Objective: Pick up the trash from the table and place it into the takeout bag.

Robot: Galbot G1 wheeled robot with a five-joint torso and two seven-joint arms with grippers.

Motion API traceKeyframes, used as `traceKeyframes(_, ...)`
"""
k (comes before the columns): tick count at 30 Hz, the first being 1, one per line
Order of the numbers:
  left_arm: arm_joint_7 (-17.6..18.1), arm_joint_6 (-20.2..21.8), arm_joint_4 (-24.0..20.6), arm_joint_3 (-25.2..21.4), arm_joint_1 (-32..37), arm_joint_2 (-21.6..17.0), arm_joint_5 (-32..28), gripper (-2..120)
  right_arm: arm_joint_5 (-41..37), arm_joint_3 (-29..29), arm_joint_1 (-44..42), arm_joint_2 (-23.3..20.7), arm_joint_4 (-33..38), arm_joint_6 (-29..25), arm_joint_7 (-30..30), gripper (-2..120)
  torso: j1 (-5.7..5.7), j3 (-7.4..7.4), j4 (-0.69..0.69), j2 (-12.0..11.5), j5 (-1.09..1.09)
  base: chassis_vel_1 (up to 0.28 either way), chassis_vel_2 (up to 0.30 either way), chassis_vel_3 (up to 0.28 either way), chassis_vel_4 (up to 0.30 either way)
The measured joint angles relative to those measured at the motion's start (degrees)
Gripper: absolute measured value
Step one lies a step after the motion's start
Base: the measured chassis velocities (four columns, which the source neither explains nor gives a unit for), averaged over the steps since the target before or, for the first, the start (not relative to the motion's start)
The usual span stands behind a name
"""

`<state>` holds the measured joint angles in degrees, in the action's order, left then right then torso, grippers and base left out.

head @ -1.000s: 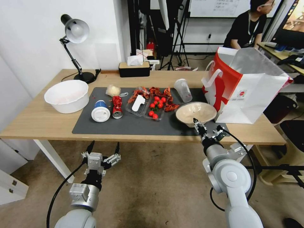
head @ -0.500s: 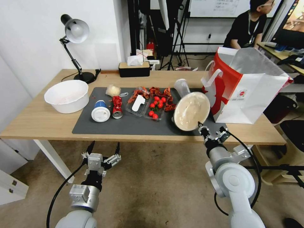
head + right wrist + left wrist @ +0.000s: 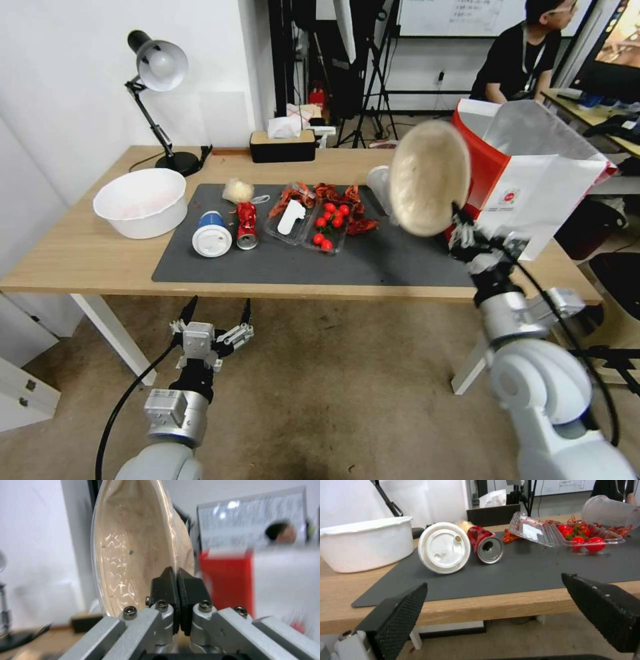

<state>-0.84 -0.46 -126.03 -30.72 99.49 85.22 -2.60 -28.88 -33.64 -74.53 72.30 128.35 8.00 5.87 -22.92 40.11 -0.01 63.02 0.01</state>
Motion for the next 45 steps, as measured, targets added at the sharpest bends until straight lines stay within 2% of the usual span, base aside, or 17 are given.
traceKeyframes(2, 0.02, 0.0, 0.0, -0.08, 0.03, 0.12, 0.07, 100, -0.14, -1.04, 3.29, -3.42, -0.85, -2.34, 1.45, 0, 0.0, 0.0, 0.01, 0.0, -0.02, 0.0, 0.0, 0.0, 0.0)
traceKeyframes(9, 0.05, 0.03, 0.14, -0.27, -0.11, 0.16, 0.06, 100, -1.76, -2.05, 11.28, -9.14, -4.6, -6.14, 5.29, 0, 0.0, 0.0, 0.01, 0.0, -0.01, 0.0, 0.0, 0.0, 0.0)
traceKeyframes(12, 0.06, 0.1, 0.48, -0.37, -0.38, 0.23, 0.01, 100, -2.13, -2.38, 18.13, -12.72, -9.33, -6.88, 8.8, 0, -0.01, 0.01, 0.02, 0.0, -0.03, 0.0, 0.0, 0.0, 0.0)
traceKeyframes(13, 0.06, 0.1, 0.48, -0.37, -0.38, 0.23, 0.01, 100, -2.13, -2.38, 18.13, -12.72, -9.33, -6.88, 8.8, 0, -0.01, 0.01, 0.02, 0.0, -0.03, 0.0, 0.0, 0.0, 0.0)
traceKeyframes(18, 0.1, 0.2, 0.92, -0.67, -0.73, 0.18, -0.42, 100, -1.68, -2.64, 23.14, -15.77, -18.44, -5.76, 10.04, 1, -0.01, 0.01, 0.0, 0.0, 0.01, 0.0, 0.0, 0.0, 0.0)
traceKeyframes(20, 0.11, 0.23, 1.08, -0.8, -0.85, 0.13, -0.66, 100, -1.55, -2.49, 23.4, -15.81, -20.06, -5.15, 9.39, 10, -0.01, 0.01, 0.0, 0.0, 0.0, 0.0, 0.0, 0.0, 0.0)
traceKeyframes(21, 0.11, 0.23, 1.08, -0.8, -0.85, 0.13, -0.66, 100, -1.55, -2.49, 23.4, -15.81, -20.06, -5.15, 9.39, 10, -0.01, 0.01, 0.0, 0.0, 0.0, 0.0, 0.0, 0.0, 0.0)
traceKeyframes(24, 0.13, 0.24, 1.23, -0.87, -0.77, 0.13, -0.79, 100, -1.54, -2.31, 23.23, -15.34, -20.35, -3.66, 8.83, 25, 0.0, 0.01, 0.01, 0.0, -0.01, 0.0, 0.0, 0.0, 0.0)
traceKeyframes(29, 0.13, 0.26, 1.37, -0.84, -0.85, 0.21, -0.78, 100, -1.62, -2.3, 22.98, -15.42, -20.26, -3.27, 8.56, 37, -0.01, 0.0, 0.0, 0.01, -0.01, 0.0, 0.0, 0.0, 0.0)
traceKeyframes(32, 0.15, 0.31, 1.43, -0.88, -1.07, 0.47, -0.77, 100, -2.88, -2.32, 22.06, -15.76, -18.71, -3.26, 8.03, 55, -0.01, 0.0, 0.0, 0.01, -0.02, 0.0, 0.0, 0.0, 0.0)
traceKeyframes(33, 0.15, 0.31, 1.43, -0.88, -1.07, 0.47, -0.77, 100, -2.88, -2.32, 22.06, -15.76, -18.71, -3.26, 8.03, 55, -0.01, 0.0, 0.0, 0.01, -0.02, 0.0, 0.0, 0.0, 0.0)
traceKeyframes(40, 0.15, 0.32, 1.19, -1.01, -0.89, 0.53, -0.78, 100, -11.06, -2.28, 18.55, -15.32, -11.76, -0.91, 7.77, 82, 0.0, 0.0, 0.01, 0.01, -0.02, 0.0, 0.0, 0.0, 0.0)
traceKeyframes(41, 0.15, 0.32, 1.19, -1.01, -0.89, 0.53, -0.78, 100, -11.06, -2.28, 18.55, -15.32, -11.76, -0.91, 7.77, 82, 0.0, 0.0, 0.01, 0.01, -0.02, 0.0, 0.0, 0.0, 0.0)
traceKeyframes(43, 0.13, 0.31, 0.85, -1.02, -0.78, 0.51, -0.79, 100, -12.82, -2.29, 16.62, -15.08, -8.83, -0.29, 7.8, 89, 0.0, -0.01, 0.01, 0.01, -0.02, 0.0, 0.0, 0.0, 0.0)
traceKeyframes(44, 0.12, 0.31, 0.73, -1.03, -0.71, 0.51, -0.79, 100, -13.15, -2.36, 15.34, -14.94, -7.33, -0.08, 7.73, 96, 0.0, 0.0, 0.01, 0.01, -0.03, 0.0, 0.0, 0.0, 0.0)
traceKeyframes(45, 0.12, 0.31, 0.73, -1.03, -0.71, 0.51, -0.79, 100, -13.15, -2.36, 15.34, -14.94, -7.33, -0.08, 7.73, 96, 0.0, 0.0, 0.01, 0.01, -0.03, 0.0, 0.0, 0.0, 0.0)
